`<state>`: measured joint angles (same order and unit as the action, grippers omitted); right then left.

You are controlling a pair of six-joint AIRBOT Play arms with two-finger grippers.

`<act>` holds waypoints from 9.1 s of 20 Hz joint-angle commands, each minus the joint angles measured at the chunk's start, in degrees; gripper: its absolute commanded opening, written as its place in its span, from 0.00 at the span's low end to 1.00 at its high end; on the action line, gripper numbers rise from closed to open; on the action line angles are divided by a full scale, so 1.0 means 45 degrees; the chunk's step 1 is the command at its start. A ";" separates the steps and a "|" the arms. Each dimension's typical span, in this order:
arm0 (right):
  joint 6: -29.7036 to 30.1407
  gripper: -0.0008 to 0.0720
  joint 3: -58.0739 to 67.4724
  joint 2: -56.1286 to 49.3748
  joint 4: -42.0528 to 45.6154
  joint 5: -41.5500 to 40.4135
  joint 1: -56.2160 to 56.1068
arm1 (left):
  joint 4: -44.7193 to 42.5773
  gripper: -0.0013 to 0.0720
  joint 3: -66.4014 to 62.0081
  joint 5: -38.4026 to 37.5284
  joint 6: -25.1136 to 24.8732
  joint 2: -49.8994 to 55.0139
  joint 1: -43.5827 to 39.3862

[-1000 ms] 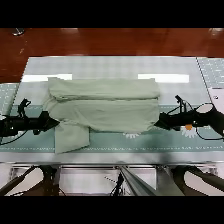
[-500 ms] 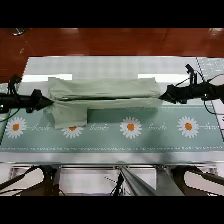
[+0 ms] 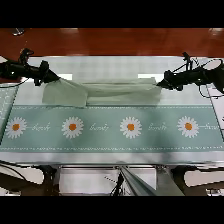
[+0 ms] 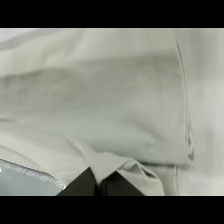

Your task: Fold the shirts.

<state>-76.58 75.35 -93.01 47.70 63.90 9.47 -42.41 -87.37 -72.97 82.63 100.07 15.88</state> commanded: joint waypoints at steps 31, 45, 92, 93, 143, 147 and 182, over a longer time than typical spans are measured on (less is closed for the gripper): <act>0.0083 0.86 0.2365 -0.3925 -0.0699 0.1734 0.0602 | -0.0894 0.98 0.4590 0.2331 -0.1889 -0.5149 0.0627; 0.0743 0.05 0.1132 0.1690 0.1904 0.3764 0.0806 | -0.0845 0.05 0.4488 0.3633 -0.2550 -0.4503 -0.5484; -0.2225 0.05 0.7198 -0.3614 0.0461 -0.1307 -0.9126 | -0.0097 0.05 0.5484 -0.0559 -0.3123 -1.3070 0.0996; -0.2361 0.05 0.7198 -0.3789 0.0461 -0.1559 -0.9136 | -0.0155 0.05 0.5950 -0.0563 -0.3118 -1.3119 0.0991; 0.0379 0.05 -0.3857 0.0801 -0.3803 -0.3313 -0.5799 | 0.0092 0.05 1.0122 0.1457 -0.3118 -1.3051 0.0986; 0.0369 0.05 0.0238 0.0801 -0.3201 -0.1409 -0.5804 | 0.0087 0.05 1.0122 0.1462 -0.3123 -1.3051 0.0986; -0.3852 0.05 -0.1035 0.9476 0.8743 0.9311 1.0404 | 0.0476 0.05 1.2386 0.3186 -0.3123 -1.3051 -0.0811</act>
<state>-92.51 79.90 -56.77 76.64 104.51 48.77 -40.32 -31.66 -60.60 68.58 41.36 15.64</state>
